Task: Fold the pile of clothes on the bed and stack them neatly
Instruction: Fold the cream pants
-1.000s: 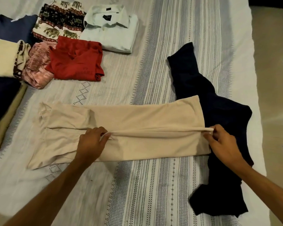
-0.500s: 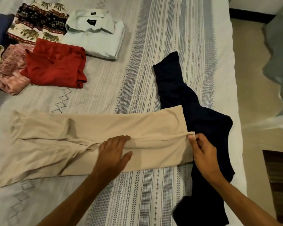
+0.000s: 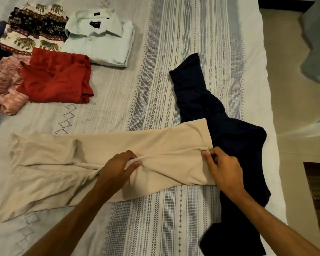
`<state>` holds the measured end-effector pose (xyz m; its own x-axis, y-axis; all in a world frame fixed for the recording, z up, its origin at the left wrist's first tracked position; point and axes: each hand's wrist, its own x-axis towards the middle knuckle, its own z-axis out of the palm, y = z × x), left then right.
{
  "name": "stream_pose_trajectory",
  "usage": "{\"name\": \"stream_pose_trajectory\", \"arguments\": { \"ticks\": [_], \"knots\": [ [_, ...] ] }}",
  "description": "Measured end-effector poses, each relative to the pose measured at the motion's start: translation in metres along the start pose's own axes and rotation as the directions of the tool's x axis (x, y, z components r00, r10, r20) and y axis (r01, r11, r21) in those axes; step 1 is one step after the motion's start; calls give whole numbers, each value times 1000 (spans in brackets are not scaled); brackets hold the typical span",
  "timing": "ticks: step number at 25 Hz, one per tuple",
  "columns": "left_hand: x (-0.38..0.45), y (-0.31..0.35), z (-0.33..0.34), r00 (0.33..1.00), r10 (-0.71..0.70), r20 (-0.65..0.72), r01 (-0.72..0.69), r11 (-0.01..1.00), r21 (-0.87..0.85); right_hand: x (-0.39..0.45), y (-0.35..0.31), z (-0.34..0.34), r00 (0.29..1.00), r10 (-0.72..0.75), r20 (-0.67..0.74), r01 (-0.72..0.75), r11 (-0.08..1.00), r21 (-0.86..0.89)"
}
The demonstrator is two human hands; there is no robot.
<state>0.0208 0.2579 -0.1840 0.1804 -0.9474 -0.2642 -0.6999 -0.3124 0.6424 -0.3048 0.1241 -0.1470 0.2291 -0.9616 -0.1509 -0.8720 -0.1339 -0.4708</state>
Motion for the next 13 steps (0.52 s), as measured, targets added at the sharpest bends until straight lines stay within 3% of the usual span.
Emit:
{"name": "stream_pose_trajectory", "arguments": {
  "ticks": [3,5,7,9,10,13],
  "knots": [
    [1,5,4,999,-22,-43,23,1000,21,-1,3,6,997,74,-31,-73,997,20],
    [-4,17,11,985,37,-170,0,977,213,-6,-3,7,987,155,-39,-150,982,113],
    [-14,33,23,946,229,-230,-124,909,398,-7,-15,13,959,284,-3,-278,941,191],
    [-26,46,42,894,433,-118,-327,808,491,-6,-23,24,955,296,-12,-294,951,91],
    [-33,47,54,884,463,-69,-369,779,507,-4,-26,28,957,290,-5,-289,955,57],
    [-61,38,85,919,375,-122,-273,828,489,0,-27,23,953,297,66,-304,938,169]
  ]
}}
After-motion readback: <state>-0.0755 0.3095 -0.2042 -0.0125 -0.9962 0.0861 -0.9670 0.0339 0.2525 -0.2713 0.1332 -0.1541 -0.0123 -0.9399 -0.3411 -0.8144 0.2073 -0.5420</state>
